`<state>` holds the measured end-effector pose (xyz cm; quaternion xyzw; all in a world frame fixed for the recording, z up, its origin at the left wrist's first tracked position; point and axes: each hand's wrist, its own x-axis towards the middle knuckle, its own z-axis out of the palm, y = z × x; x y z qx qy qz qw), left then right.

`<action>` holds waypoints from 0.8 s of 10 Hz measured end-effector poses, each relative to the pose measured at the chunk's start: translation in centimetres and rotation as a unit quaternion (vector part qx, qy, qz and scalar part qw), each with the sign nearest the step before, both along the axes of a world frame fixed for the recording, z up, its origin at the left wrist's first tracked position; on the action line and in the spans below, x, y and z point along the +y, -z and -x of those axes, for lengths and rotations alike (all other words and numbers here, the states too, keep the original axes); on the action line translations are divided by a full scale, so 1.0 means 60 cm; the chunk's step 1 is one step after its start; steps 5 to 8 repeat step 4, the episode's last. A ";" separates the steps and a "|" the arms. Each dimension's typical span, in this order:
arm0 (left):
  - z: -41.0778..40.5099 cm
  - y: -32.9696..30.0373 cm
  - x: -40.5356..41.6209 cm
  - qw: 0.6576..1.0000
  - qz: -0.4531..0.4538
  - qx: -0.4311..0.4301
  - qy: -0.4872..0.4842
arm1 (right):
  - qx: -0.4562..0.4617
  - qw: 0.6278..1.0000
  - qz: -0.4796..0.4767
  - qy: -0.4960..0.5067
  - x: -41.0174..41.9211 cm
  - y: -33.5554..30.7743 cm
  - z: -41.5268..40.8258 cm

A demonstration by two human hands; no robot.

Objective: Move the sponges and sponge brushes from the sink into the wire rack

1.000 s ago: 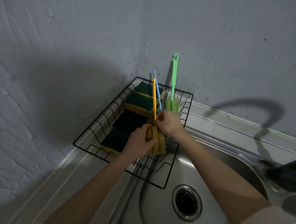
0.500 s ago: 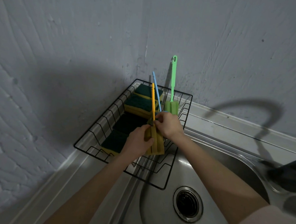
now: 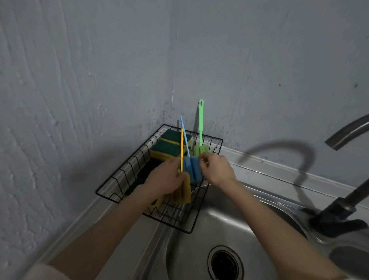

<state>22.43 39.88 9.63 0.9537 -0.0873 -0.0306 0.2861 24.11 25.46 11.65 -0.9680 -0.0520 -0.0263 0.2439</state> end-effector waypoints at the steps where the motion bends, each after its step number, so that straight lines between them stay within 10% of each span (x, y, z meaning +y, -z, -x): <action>1: 0.004 -0.037 -0.016 0.998 -0.050 -0.040 0.007 | -0.031 0.999 0.034 0.005 -0.025 -0.030 0.015; 4: 0.055 -0.177 -0.111 0.959 -0.115 -0.256 -0.030 | -0.176 0.970 0.154 0.066 -0.121 -0.150 0.096; 8: 0.055 -0.177 -0.111 0.959 -0.115 -0.256 -0.030 | -0.176 0.970 0.154 0.066 -0.121 -0.150 0.096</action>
